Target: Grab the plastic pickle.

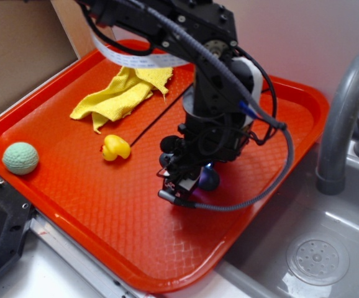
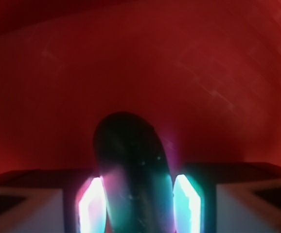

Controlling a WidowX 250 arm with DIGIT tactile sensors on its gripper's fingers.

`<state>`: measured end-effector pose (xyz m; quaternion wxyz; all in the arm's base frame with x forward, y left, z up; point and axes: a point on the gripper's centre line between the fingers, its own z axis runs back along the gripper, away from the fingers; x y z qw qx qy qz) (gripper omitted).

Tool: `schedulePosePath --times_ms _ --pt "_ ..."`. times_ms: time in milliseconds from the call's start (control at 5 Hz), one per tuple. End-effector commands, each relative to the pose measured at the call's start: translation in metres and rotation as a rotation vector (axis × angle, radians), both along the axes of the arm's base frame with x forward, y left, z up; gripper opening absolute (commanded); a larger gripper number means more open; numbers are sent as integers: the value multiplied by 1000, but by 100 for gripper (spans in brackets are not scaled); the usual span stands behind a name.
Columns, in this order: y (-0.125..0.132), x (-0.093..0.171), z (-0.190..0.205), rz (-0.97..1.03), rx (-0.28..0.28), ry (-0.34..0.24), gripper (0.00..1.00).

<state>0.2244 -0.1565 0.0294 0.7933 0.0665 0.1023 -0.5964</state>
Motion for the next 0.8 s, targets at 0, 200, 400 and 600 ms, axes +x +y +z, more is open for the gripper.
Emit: schedulePosePath --times_ms 0,200,400,600 --pt "57 4 107 488 -78 -125 0" --pt "70 -9 141 737 -96 -168 0" --pt "80 -23 169 986 -131 -226 0" --pt "78 -22 169 1160 -180 -193 0"
